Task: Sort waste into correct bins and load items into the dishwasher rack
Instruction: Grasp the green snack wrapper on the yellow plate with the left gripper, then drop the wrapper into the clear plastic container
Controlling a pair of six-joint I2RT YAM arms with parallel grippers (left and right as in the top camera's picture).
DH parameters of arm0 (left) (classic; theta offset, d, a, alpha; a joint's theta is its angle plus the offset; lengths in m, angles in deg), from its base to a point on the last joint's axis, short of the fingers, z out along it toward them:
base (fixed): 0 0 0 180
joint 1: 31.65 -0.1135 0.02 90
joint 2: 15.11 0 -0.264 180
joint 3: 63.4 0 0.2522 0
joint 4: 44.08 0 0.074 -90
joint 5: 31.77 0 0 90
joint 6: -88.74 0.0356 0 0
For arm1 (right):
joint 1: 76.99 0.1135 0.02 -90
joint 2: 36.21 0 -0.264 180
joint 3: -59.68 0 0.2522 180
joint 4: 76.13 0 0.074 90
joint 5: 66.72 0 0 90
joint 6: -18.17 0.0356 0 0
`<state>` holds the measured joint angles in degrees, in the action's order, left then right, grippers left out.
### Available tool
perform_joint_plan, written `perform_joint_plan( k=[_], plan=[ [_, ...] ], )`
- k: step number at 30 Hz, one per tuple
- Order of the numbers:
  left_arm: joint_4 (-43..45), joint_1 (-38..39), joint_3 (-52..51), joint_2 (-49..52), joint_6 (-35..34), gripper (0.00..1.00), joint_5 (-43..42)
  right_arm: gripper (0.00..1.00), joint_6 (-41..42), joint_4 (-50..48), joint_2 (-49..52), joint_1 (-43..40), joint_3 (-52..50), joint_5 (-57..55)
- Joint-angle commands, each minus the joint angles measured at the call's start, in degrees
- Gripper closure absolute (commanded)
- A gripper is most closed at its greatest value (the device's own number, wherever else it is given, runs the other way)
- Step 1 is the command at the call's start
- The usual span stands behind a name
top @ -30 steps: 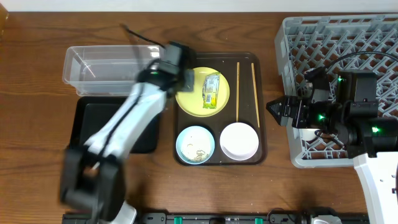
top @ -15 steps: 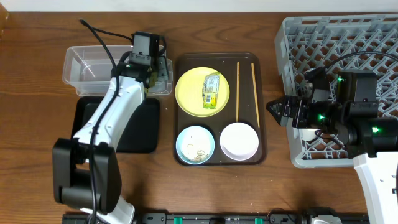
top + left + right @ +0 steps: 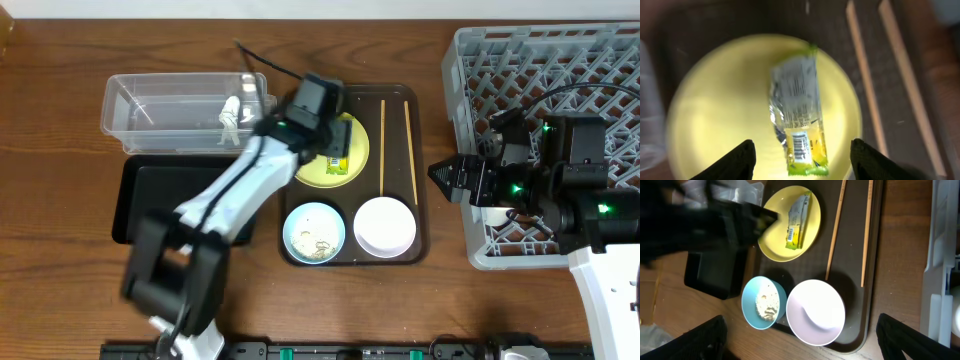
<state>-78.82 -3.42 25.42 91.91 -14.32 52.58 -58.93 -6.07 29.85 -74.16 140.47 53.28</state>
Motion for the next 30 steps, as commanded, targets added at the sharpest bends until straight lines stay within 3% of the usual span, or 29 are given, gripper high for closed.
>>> perform_joint_plan(
  k=[1, 5, 8, 10, 12, 21, 27, 28, 30],
  plan=[
    [0.63, 1.18, -0.92, 4.9, 0.57, 0.39, -0.15, 0.07, -0.74, 0.26, -0.07, 0.57, 0.81, 0.26],
    [2.6, 1.75, -0.92, 8.68, 0.55, 0.45, -0.15, 0.07, -0.74, 0.22, -0.07, 0.57, 0.81, 0.26],
    [2.91, 1.68, -0.61, 8.2, 0.28, 0.65, -0.17, 0.07, -0.74, 0.26, -0.07, 0.57, 0.81, 0.26],
    [2.36, 1.68, 0.07, 6.93, 0.31, 0.87, -0.15, 0.07, -0.74, 0.24, -0.07, 0.57, 0.81, 0.26],
    [1.16, 1.51, 0.83, 4.79, 0.31, 0.94, -0.13, 0.07, -0.74, 0.24, -0.07, 0.57, 0.81, 0.26],
    [-5.44, -5.95, 2.62, -11.1, -0.07, 0.94, 7.76, 0.07, -0.74, 0.24, -0.07, 0.57, 0.81, 0.28],
    [-7.21, -13.53, 1.86, -9.03, -0.07, 0.94, 12.24, 0.07, -0.72, 0.24, -0.07, 0.57, 0.81, 0.31],
    [-6.78, -14.56, 1.86, -8.15, -0.07, 0.91, 12.37, 0.07, -0.72, 0.24, -0.07, 0.57, 0.81, 0.31],
    [-5.7, -16.37, 1.86, -6.95, -0.09, 0.71, 12.35, 0.06, -0.74, 0.24, -0.07, 0.57, 0.81, 0.28]
  ],
)
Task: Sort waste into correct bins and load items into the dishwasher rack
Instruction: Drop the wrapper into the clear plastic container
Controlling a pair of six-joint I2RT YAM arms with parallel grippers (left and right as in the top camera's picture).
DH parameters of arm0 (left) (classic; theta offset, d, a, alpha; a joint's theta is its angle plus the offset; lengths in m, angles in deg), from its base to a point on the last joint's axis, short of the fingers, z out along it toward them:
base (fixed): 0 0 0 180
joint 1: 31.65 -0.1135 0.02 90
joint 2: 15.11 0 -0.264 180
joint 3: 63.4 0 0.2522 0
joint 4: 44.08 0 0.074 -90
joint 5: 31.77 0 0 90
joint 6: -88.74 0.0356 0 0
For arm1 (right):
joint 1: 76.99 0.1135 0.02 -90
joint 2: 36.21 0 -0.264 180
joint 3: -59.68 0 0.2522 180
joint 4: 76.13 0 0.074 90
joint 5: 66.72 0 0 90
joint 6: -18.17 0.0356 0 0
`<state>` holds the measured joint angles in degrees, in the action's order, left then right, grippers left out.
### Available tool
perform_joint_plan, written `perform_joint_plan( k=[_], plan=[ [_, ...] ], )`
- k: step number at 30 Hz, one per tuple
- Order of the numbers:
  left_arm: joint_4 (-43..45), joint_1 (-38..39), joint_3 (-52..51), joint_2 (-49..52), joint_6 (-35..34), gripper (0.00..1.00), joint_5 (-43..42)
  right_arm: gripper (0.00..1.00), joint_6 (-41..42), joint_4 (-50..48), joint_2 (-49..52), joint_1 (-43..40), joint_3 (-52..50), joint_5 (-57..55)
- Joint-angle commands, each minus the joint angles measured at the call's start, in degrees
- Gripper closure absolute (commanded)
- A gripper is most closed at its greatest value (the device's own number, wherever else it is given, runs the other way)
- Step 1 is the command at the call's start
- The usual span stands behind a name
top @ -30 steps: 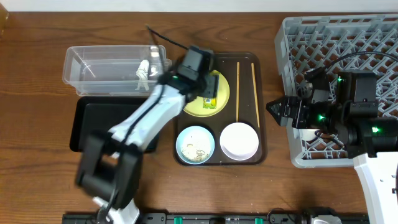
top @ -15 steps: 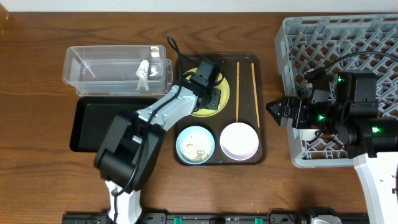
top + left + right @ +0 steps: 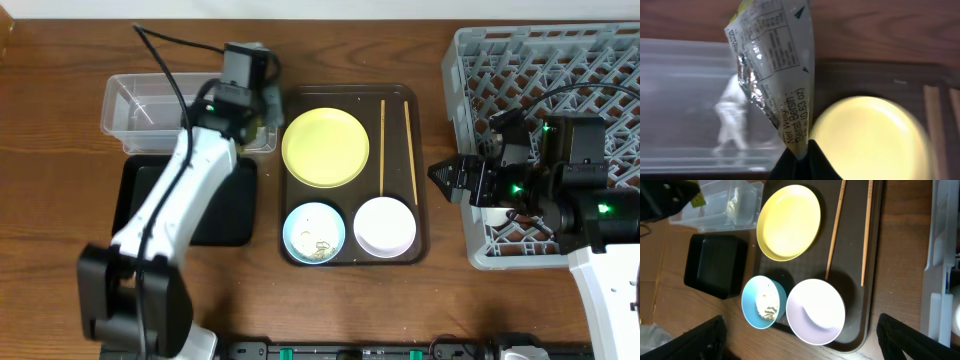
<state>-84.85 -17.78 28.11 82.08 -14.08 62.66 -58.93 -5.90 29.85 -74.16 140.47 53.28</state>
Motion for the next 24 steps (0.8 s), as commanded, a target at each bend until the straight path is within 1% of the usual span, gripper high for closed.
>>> perform_joint_plan(
  k=[1, 3, 6, 10, 11, 17, 20, 24],
  plan=[
    [0.72, -2.71, -0.81, 3.08, -0.33, 0.65, 2.27, 0.07, -0.74, 0.09, -0.07, 0.57, 0.81, 0.28],
    [1.11, -3.63, -0.57, 2.95, -0.31, 0.53, 2.25, 0.07, -0.74, 0.2, -0.07, 0.57, 0.81, 0.28],
    [-1.55, -3.8, 1.01, 1.64, -0.31, 0.42, 2.12, 0.07, -0.74, 0.33, -0.07, 0.57, 0.81, 0.48],
    [-5.9, -2.78, 2.1, -3.15, -0.31, 0.3, -1.73, 0.06, -0.74, 0.28, -0.07, 0.57, 0.81, 0.48],
    [-6.78, -2.43, 2.1, -4.79, -0.31, 0.28, -2.58, 0.06, -0.74, 0.24, -0.07, 0.57, 0.81, 0.46],
    [-16.13, 1.44, 2.1, -13.51, -0.83, 0.28, -8.61, 0.06, -0.74, 0.35, -0.07, 0.57, 0.81, 0.48],
    [-21.81, 4.76, 2.1, -16.11, -2.34, 0.32, -11.58, 0.06, -0.76, 0.33, -0.07, 0.57, 0.81, 0.46],
    [-30.36, 11.21, 2.03, -17.46, -4.2, 0.36, -11.69, 0.06, -0.74, 0.79, -0.07, 0.57, 0.81, 0.46]
  ],
)
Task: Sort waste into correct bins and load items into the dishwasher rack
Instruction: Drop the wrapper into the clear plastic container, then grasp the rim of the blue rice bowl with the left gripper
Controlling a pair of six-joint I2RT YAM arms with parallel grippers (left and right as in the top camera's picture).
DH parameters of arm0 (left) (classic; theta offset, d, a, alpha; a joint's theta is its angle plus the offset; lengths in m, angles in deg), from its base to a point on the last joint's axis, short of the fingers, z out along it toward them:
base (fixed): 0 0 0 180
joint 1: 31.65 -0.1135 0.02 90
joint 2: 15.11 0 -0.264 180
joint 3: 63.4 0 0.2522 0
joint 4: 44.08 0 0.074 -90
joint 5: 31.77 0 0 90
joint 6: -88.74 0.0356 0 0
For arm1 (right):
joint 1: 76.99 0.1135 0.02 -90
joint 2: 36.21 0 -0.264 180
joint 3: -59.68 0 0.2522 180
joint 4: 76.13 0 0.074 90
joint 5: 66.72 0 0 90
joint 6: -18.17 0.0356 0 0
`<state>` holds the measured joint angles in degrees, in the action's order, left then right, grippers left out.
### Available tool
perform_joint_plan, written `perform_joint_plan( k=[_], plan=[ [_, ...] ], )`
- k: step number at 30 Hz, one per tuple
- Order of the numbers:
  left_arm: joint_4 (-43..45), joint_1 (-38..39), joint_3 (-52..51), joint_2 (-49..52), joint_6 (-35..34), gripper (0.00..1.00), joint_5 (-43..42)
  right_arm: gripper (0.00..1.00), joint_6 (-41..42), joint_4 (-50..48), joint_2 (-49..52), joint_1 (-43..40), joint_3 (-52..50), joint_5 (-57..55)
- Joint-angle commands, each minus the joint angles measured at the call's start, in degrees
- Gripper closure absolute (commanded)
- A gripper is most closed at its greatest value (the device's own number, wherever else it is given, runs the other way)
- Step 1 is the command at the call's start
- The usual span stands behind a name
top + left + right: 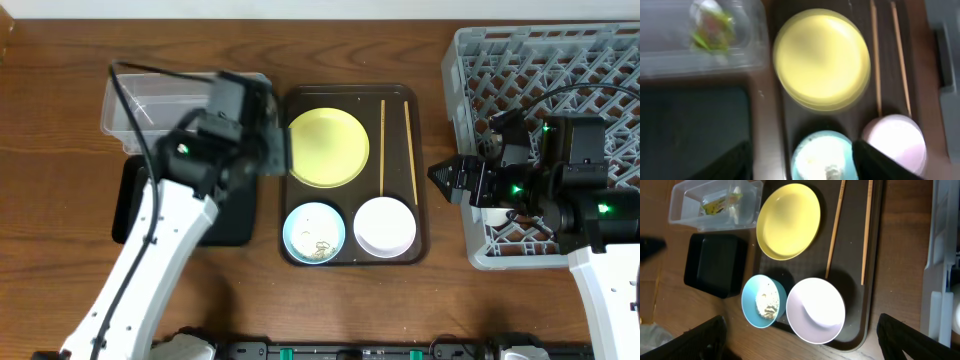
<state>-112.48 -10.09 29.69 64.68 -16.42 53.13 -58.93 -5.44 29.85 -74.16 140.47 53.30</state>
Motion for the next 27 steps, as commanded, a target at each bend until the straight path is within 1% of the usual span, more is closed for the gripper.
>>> perform_joint_plan(
  k=[1, 3, 5, 9, 11, 13, 16, 19, 23, 24, 27],
  plan=[
    [-4.66, 5.68, 0.13, -0.04, -2.97, 0.37, -1.66, 0.06, -0.74, 0.55, -0.07, 0.57, 0.81, 0.42],
    [-5.88, 8.28, -1.03, -0.02, -4.96, 0.37, -0.11, 0.07, -0.74, 0.79, -0.07, 0.57, 0.81, 0.42],
    [-6.21, 10.91, -3.13, -0.02, -8.81, 0.39, 1.92, 0.07, -0.74, 1.18, -0.07, 0.57, 0.81, 0.42],
    [-3.13, 14.51, -8.48, 0.46, -14.91, 0.43, 2.97, 0.07, -0.74, 2.23, -0.07, 0.57, 0.81, 0.42],
    [1.33, 15.91, -11.82, 1.07, -17.88, 0.45, 2.95, 0.07, -0.76, 2.62, -0.07, 0.57, 0.81, 0.39],
    [7.34, 17.18, -14.93, 1.97, -20.22, 0.5, 2.97, 0.07, -0.76, 2.75, -0.07, 0.57, 0.81, 0.39],
    [15.78, 18.62, -18.49, 4.13, -24.0, 0.51, 2.95, 0.06, -0.76, 2.91, -0.07, 0.57, 0.81, 0.39],
    [19.37, 19.71, -19.17, 7.87, -26.1, 0.51, 2.71, 0.07, -0.74, 3.17, -0.07, 0.57, 0.81, 0.39],
    [22.84, 20.52, -19.17, 13.03, -26.12, 0.51, 2.75, 0.07, -0.72, 3.34, -0.07, 0.57, 0.81, 0.42],
    [23.1, 20.52, -19.15, 14.38, -26.77, 0.53, 2.75, 0.07, -0.74, 3.34, -0.07, 0.57, 0.81, 0.42],
    [23.02, 20.52, -19.17, 17.18, -27.67, 0.63, 2.45, 0.07, -0.74, 3.37, -0.07, 0.57, 0.81, 0.42]
  ],
)
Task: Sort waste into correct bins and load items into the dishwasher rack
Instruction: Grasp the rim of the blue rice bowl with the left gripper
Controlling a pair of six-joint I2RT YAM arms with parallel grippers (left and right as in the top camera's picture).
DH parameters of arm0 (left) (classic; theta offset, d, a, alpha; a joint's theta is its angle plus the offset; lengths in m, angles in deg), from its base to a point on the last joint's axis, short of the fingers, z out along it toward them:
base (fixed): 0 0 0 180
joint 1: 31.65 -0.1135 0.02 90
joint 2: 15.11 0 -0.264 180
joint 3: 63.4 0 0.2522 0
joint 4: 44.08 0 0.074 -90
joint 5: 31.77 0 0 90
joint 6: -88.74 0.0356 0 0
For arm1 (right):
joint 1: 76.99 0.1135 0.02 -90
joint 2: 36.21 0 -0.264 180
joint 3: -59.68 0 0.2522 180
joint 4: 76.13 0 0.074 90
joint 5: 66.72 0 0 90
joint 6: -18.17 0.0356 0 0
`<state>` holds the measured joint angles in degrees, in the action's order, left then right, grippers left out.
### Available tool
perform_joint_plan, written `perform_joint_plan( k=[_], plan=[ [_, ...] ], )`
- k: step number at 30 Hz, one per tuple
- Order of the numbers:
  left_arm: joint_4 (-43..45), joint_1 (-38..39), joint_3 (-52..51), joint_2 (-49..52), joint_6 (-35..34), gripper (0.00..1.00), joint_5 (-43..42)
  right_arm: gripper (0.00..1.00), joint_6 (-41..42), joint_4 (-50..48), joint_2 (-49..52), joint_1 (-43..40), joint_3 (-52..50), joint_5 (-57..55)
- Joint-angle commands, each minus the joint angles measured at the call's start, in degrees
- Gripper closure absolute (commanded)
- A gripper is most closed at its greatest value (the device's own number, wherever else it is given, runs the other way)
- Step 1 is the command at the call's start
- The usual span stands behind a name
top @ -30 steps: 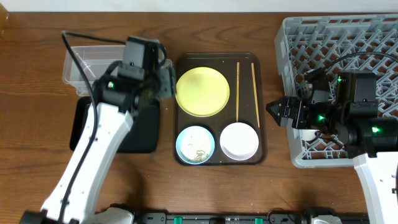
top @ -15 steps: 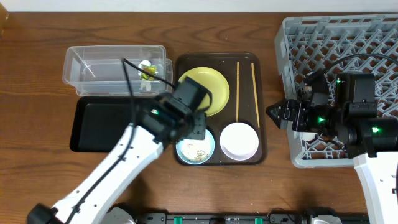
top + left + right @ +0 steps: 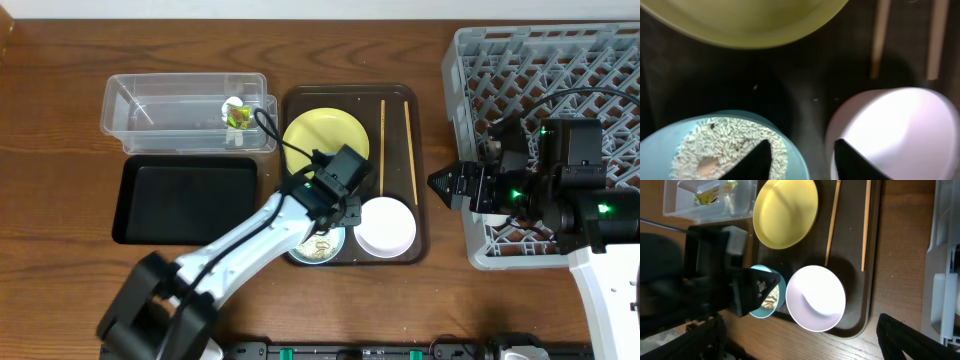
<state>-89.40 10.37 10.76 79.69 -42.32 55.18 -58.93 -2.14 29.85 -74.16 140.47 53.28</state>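
Note:
My left gripper (image 3: 338,200) is open and low over the brown tray (image 3: 427,170). One finger is above the rice in the blue bowl (image 3: 725,150). The other finger is over the edge of the white bowl (image 3: 890,130), and the blue bowl's right rim lies between them. The yellow plate (image 3: 320,145) is bare, with two chopsticks (image 3: 382,140) beside it. The green wrapper (image 3: 237,113) lies in the clear bin (image 3: 150,100). My right gripper (image 3: 447,186) is open in front of the grey dishwasher rack (image 3: 560,70), holding nothing.
A black bin (image 3: 185,200) sits left of the tray, below the clear bin. In the right wrist view the left arm (image 3: 725,285) covers the black bin and part of the blue bowl (image 3: 771,300). Brown table wood runs along the front.
My left gripper was open high above the tray and black bin. Now it is low over the tray, fingers straddling the blue bowl's right rim. The right arm barely moved.
My left gripper was open over the wrapper on the yellow plate. Then it was shut on the wrapper above the clear bin. Then the wrapper lay in the bin and the gripper was open and away. Now it is at the blue bowl.

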Motion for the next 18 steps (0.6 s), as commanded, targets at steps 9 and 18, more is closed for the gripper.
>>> perform_joint_plan(
  k=[9, 18],
  plan=[
    [-1.49, 0.07, 0.48, 4.04, -2.73, 0.94, -2.08, 0.06, -0.76, -0.02, -0.07, 0.57, 0.81, 0.2],
    [-9.01, 0.07, 2.27, -3.72, -1.38, 0.94, -2.08, 0.06, -0.76, -0.15, -0.07, 0.57, 0.81, 0.2]
  ],
)
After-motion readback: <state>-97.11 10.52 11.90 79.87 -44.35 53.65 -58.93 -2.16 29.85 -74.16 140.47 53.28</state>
